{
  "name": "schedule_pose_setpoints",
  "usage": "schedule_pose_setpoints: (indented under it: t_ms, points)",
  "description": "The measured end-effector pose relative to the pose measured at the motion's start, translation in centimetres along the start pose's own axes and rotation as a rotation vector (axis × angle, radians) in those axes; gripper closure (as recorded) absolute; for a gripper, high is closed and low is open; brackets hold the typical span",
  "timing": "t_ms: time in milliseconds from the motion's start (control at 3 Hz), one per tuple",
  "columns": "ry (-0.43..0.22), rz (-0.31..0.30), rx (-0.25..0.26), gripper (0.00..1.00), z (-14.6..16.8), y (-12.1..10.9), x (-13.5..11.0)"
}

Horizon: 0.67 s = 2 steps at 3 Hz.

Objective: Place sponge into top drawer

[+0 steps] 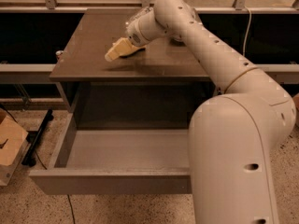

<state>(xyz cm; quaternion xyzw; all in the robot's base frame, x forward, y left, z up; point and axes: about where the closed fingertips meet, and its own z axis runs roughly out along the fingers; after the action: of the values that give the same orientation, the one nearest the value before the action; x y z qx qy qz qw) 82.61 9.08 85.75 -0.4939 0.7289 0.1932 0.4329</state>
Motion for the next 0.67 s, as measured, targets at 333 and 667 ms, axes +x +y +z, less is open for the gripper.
schedule_pose_setpoints:
  t_ms: [333, 667]
  points:
    - [-0.019, 0.092, 0.030, 0.00, 1.5, -1.7, 1.2]
    - [-0.024, 0.187, 0.071, 0.00, 1.8, -3.2, 2.9]
